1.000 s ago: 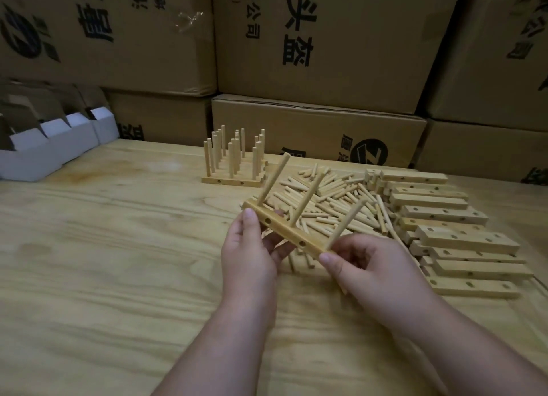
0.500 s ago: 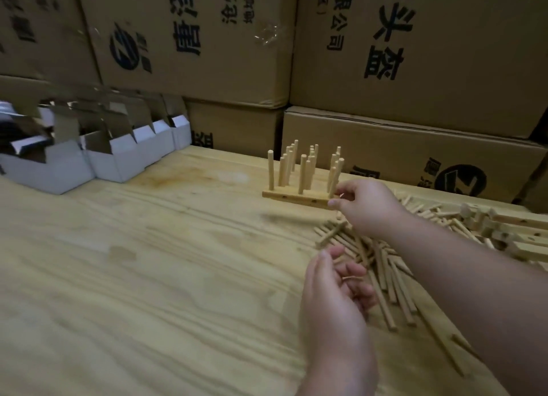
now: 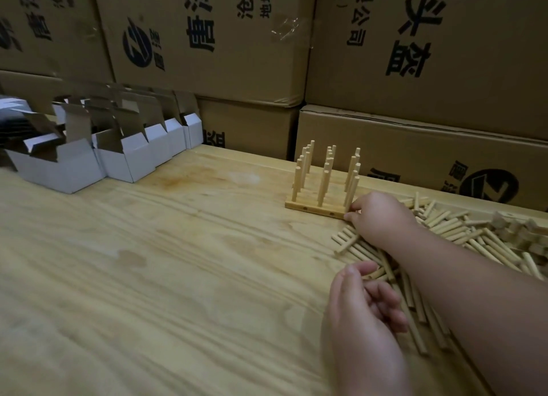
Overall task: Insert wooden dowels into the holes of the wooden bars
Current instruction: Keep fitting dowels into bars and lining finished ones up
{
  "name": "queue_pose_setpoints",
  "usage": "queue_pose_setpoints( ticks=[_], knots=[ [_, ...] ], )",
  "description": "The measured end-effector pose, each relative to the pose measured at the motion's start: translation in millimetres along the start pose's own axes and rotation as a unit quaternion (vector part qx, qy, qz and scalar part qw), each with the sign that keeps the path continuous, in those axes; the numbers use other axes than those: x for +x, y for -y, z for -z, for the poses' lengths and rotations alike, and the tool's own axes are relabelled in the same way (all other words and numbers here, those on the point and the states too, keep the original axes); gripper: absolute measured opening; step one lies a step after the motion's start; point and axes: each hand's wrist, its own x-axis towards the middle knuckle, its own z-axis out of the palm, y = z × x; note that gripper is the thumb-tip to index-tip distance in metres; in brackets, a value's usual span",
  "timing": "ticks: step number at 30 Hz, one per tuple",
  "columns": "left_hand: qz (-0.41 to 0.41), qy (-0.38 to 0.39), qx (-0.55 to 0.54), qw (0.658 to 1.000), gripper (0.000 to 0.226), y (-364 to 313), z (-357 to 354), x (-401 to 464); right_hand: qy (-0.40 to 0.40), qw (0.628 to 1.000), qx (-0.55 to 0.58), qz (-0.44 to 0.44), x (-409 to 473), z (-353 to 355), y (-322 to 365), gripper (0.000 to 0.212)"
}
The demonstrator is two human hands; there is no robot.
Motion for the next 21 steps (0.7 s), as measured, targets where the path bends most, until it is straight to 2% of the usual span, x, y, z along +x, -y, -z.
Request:
queue_pose_setpoints(
  ticks=[14, 21],
  knots=[
    [-0.008, 0.008, -0.009, 1.000, 0.037, 5.9, -0.1, 0.4, -0.006, 1.000, -0.029, -0.008, -1.1, 6.4, 3.2, 0.025],
    [-0.029, 0.025, -0.007, 0.999, 0.035, 10.6, 2.2, -1.2, -0.042, 0.998, 0.038, -0.010, -17.3, 12.6, -3.9, 0.029]
  ],
)
